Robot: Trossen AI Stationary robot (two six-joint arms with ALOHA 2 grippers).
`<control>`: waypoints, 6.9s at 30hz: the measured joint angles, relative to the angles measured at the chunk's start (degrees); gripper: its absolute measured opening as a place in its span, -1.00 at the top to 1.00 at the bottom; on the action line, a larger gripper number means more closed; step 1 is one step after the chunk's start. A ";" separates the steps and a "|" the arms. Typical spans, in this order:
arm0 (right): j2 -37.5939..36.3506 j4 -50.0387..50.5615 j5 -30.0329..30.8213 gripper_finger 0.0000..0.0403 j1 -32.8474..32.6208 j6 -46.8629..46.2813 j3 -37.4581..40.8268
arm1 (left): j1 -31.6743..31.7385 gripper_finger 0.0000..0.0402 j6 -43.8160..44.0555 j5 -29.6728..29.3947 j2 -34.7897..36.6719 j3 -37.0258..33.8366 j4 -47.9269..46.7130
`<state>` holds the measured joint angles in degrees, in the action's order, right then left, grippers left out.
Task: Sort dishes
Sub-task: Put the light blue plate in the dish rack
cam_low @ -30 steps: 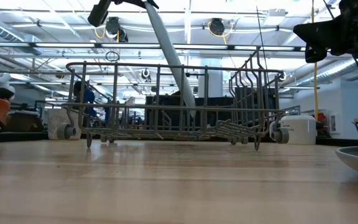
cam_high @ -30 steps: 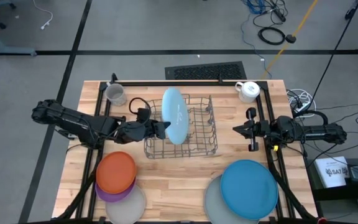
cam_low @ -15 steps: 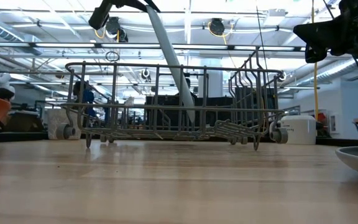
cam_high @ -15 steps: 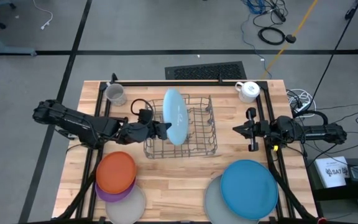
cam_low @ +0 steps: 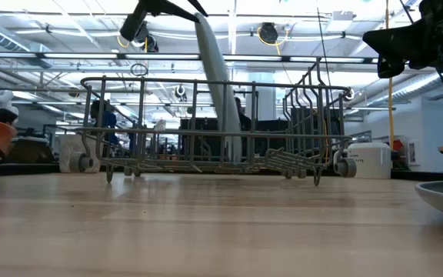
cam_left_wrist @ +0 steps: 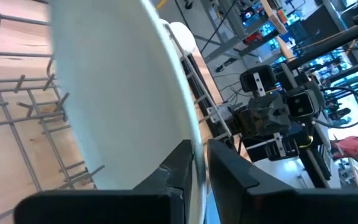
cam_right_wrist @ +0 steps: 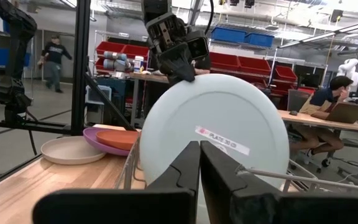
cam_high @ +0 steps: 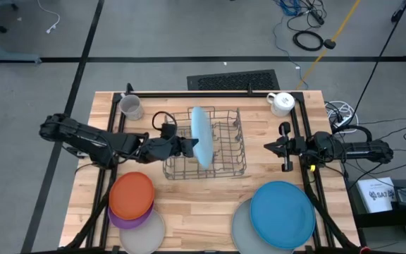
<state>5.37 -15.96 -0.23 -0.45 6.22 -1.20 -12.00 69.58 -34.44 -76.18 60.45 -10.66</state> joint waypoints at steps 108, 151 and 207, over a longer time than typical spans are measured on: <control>0.00 -0.34 0.00 0.96 0.01 -2.54 -0.02 | 4.38 0.99 -18.17 6.50 21.34 -23.09 -32.60; -0.01 -0.47 0.01 0.96 -0.02 -4.46 -0.02 | 7.76 1.00 -41.15 2.26 23.45 -17.25 -15.46; 0.01 -0.47 0.20 0.96 -0.02 -3.64 0.00 | 14.92 1.00 -55.71 13.02 7.82 -10.32 -6.43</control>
<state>5.38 -16.43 -0.03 -0.47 2.58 -1.19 2.92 13.87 -21.41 -68.36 50.12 -17.10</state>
